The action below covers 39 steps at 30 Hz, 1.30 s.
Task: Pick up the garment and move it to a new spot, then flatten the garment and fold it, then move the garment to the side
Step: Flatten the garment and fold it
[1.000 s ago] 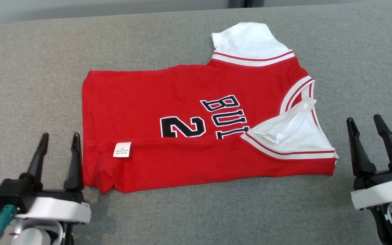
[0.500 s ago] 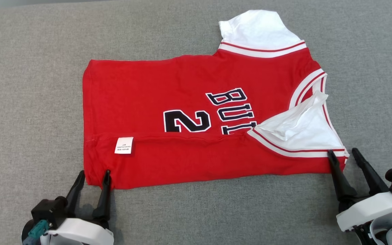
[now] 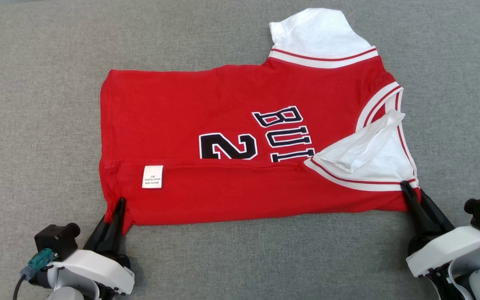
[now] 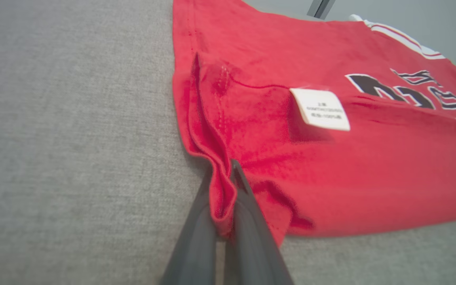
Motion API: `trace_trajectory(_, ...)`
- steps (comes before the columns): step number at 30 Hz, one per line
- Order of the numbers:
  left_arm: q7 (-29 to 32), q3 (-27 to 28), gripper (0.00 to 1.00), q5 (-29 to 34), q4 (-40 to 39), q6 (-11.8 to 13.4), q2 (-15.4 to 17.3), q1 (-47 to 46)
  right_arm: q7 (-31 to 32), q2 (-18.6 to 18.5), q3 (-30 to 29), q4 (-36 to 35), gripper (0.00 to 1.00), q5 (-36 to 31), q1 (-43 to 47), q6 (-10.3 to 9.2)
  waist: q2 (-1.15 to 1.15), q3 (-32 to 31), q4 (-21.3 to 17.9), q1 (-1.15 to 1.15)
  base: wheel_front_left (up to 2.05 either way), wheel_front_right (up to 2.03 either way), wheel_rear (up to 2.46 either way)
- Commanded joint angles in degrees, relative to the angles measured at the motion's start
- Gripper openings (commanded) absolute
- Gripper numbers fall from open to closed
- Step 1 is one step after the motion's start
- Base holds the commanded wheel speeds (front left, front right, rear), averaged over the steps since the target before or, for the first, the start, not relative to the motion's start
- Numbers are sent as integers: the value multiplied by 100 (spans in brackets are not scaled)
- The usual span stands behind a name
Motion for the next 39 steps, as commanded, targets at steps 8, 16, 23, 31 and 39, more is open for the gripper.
trace_trajectory(8, 694, -306, 0, -208, -714, -33, 436, 509, 143, -85, -260, -486, 0, 410, 612, -14, -1, -81, 45, 0, 0, 0, 0)
trace_trajectory(16, 1264, -154, 0, -364, -1660, 220, 780, 1129, 424, 245, -569, -1185, 0, 561, 1522, -11, -1, -142, -3, 0, 0, 0, 0)
trace_trajectory(23, 1363, -140, 100, -364, -2022, 420, 742, 1254, 471, 388, -709, -1334, 100, 497, 1505, -9, -1, -166, -60, 0, 0, 0, 0)
trace_trajectory(31, 454, 179, 100, -148, -2446, 923, 447, 931, 2, 298, -1298, -1577, 100, -24, 1069, -7, -1, -264, -27, 0, 0, 0, 0)
trace_trajectory(39, 17, 211, 100, 211, -2486, 1129, 395, 368, -153, 318, -1595, -2036, 100, -953, 583, -8, -1, -359, 18, 0, 0, 0, 0)
